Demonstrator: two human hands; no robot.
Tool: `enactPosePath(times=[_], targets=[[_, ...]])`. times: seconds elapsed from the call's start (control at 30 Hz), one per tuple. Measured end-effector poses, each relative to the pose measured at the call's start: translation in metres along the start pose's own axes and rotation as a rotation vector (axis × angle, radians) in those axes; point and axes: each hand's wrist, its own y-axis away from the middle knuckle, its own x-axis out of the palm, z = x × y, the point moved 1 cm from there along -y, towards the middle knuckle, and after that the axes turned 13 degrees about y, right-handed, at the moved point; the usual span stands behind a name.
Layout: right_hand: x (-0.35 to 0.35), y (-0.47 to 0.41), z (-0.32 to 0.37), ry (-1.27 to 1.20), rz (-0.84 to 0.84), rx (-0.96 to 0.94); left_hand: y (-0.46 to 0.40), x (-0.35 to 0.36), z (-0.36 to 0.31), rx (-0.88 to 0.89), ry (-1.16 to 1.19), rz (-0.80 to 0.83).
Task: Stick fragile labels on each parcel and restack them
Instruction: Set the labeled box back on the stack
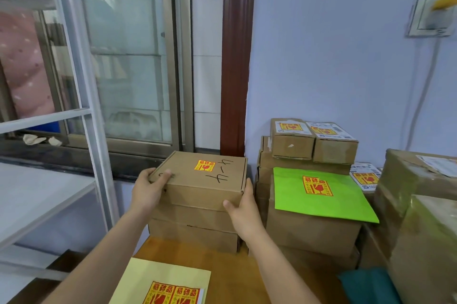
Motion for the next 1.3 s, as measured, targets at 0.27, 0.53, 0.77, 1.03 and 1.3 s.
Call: enactPosePath(times=[0.27,0.53,0.77,1.03,1.3], targets=[[-0.008,0.046,0.008,0.133,-0.025,-0.015,0.042,-0.009,-0.009,0.07,-0.015,-0.087],[-0.031,0.105,0.015,0.243,-0.087,-0.1,0.116,-0.006,-0.015,0.14,-0.144,0.001],[-0.076,0.162,0.034,0.293,-0.146,-0.276,0.191,0.017,-0.048,0.394,-0.329,0.241],[-0.159,0.219,0.055,0.336,-0.311,-0.406,0.263,0.068,-0.088,0.512,-0.196,0.523],[-0.272,0.267,0.041,0.449,-0.556,-0.332,0.317,0.136,-0.134,0.492,-0.165,0.722]])
